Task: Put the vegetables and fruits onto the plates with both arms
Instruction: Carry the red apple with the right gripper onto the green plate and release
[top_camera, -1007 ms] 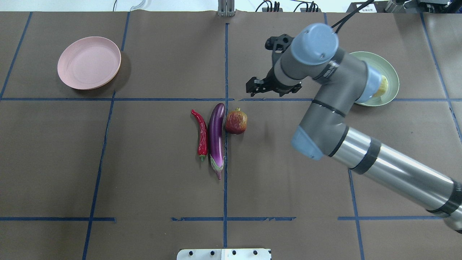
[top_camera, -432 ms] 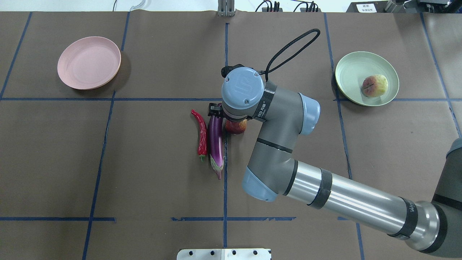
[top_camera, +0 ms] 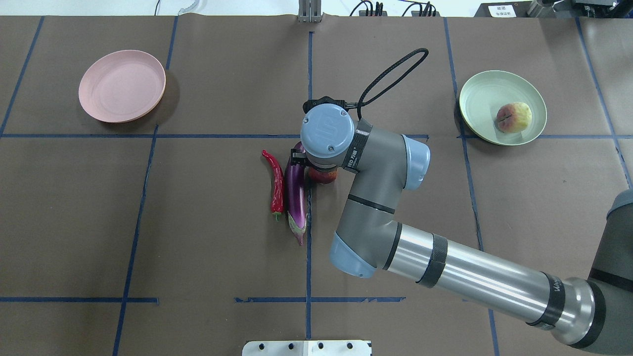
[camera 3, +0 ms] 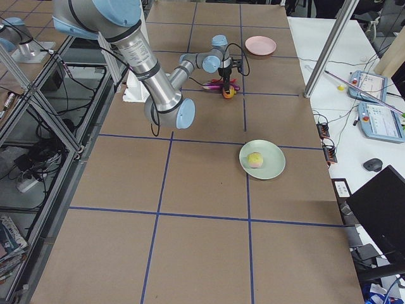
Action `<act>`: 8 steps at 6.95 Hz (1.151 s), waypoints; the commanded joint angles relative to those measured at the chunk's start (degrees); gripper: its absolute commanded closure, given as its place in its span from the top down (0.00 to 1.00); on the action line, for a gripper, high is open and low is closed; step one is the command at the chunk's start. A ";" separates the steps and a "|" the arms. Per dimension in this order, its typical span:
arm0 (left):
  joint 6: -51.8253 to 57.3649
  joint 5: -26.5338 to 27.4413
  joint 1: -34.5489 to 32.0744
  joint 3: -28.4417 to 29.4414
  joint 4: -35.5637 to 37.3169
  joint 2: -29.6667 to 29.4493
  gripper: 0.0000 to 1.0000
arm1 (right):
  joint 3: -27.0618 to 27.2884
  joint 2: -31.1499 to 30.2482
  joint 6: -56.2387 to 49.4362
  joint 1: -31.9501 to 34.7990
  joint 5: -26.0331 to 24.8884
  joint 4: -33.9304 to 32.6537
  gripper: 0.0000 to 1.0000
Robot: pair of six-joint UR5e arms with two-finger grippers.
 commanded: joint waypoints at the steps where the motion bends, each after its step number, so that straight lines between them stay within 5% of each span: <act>1: 0.00 0.00 0.00 0.09 0.03 0.00 1.00 | -1.93 1.52 -0.23 -0.25 -0.18 0.05 0.27; 2: 0.00 0.09 0.00 0.09 0.03 0.00 1.00 | -1.41 1.78 -0.23 -0.08 0.17 -0.21 0.02; 5: 0.00 0.00 0.00 0.09 0.29 0.00 1.00 | -0.26 -0.05 -12.11 10.95 9.19 -1.79 0.00; 8: 0.00 0.00 0.09 0.00 0.38 0.00 1.00 | -0.70 -14.51 -40.93 28.17 23.59 5.39 0.00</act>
